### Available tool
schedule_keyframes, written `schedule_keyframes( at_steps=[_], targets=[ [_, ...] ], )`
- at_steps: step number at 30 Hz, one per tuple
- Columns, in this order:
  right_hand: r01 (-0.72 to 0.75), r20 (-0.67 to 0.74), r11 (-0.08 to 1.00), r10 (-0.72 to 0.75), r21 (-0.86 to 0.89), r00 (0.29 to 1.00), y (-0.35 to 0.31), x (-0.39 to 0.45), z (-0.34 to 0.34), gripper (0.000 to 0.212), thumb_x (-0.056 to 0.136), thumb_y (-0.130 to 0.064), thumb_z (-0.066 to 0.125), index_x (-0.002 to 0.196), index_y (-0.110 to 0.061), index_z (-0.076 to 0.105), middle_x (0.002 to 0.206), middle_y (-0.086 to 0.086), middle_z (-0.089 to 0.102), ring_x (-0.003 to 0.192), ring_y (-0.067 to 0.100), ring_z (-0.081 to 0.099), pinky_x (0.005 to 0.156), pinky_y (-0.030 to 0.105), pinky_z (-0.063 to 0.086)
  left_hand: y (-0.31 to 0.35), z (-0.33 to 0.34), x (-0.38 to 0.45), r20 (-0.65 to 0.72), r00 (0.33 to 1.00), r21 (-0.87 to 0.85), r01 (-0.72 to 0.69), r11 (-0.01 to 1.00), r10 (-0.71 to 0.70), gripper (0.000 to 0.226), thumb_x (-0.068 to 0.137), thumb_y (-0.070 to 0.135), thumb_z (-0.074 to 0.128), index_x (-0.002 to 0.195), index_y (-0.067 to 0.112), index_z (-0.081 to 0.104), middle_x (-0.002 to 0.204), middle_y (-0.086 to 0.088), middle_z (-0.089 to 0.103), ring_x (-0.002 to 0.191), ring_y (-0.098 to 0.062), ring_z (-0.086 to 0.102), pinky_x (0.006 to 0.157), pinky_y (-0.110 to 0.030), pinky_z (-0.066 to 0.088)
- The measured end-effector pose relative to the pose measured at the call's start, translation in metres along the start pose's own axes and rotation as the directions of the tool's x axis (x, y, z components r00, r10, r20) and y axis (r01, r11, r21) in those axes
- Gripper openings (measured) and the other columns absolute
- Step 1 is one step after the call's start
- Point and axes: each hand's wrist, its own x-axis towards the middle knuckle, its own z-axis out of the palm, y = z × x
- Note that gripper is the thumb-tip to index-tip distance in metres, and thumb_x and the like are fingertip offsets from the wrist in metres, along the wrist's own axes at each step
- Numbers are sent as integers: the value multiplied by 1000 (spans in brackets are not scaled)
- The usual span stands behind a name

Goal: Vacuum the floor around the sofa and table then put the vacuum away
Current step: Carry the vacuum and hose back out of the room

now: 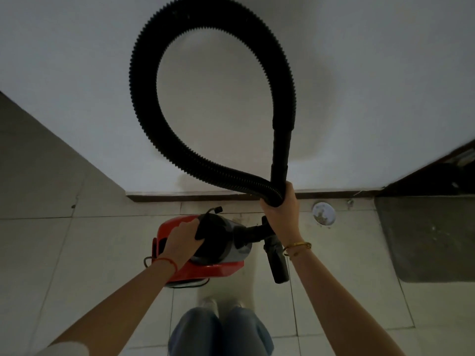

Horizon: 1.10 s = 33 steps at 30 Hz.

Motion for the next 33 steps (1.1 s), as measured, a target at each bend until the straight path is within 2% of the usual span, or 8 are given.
schedule_keyframes(
  at_steps=[4, 7, 12, 17, 20, 25, 28, 33],
  targets=[
    [9, -13, 1000, -9, -23, 1000, 74, 39, 40, 43, 74, -8, 74, 109, -13, 50, 92, -1, 59, 78, 12, 59, 59, 9, 44, -33, 65, 65, 16, 1000, 29, -9, 1000, 9, 13, 90, 29, 54, 81, 23, 48, 66, 6, 57, 58, -13, 59, 58, -29, 54],
    [4, -17, 1000, -4, -28, 1000, 125, 65, 65, 44, 73, -9, 76, 108, -13, 49, 92, 1, 59, 79, 15, 59, 61, 11, 45, -54, 109, 109, 34, 999, 45, -24, 999, 22, 11, 90, 29, 55, 84, 22, 49, 68, 6, 58, 58, -12, 59, 60, -28, 56],
    [-6, -50, 999, 3, -44, 999, 200, 95, 99, 44, 71, -10, 76, 106, -10, 49, 93, 8, 59, 81, 22, 60, 64, 24, 50, -79, 164, 165, 49, 998, 67, -44, 997, 40, 12, 89, 30, 55, 92, 19, 54, 79, 0, 63, 69, -19, 62, 69, -36, 56],
    [-22, -57, 999, 20, -38, 998, 250, 114, 126, 43, 72, -7, 75, 105, -10, 49, 96, 8, 58, 86, 20, 59, 67, 22, 49, -95, 201, 202, 75, 997, 126, -44, 991, 35, 17, 90, 28, 54, 101, 15, 55, 89, -4, 65, 78, -24, 64, 72, -36, 54],
    [-23, -57, 999, 21, -31, 998, 271, 122, 139, 43, 71, -6, 75, 106, -10, 49, 97, 8, 59, 88, 21, 59, 69, 26, 50, -106, 219, 218, 83, 996, 119, -31, 992, 21, 20, 89, 26, 55, 104, 13, 57, 93, -6, 66, 83, -27, 65, 74, -40, 55],
    [-14, -45, 999, 12, -44, 999, 298, 129, 158, 48, 70, -10, 78, 108, -12, 49, 101, 7, 60, 93, 21, 60, 77, 37, 56, -124, 245, 234, 107, 994, 116, -16, 993, 4, 15, 88, 26, 53, 96, 14, 56, 87, -7, 65, 78, -27, 64, 71, -42, 55],
    [-1, -30, 999, 0, -38, 1000, 305, 132, 164, 52, 70, -11, 79, 112, -11, 49, 103, 5, 58, 95, 18, 59, 79, 33, 55, -131, 253, 238, 114, 993, 93, 3, 996, -14, 15, 88, 27, 54, 95, 13, 56, 86, -8, 65, 77, -27, 64, 70, -42, 56],
    [46, 65, 998, -44, -33, 997, 312, 136, 160, 65, 69, -15, 82, 120, -12, 43, 106, 0, 58, 97, 9, 59, 78, 18, 52, -130, 262, 234, 102, 995, 68, -8, 998, 1, 20, 87, 25, 59, 101, 11, 56, 88, -8, 66, 76, -26, 64, 68, -39, 56]
  ],
)
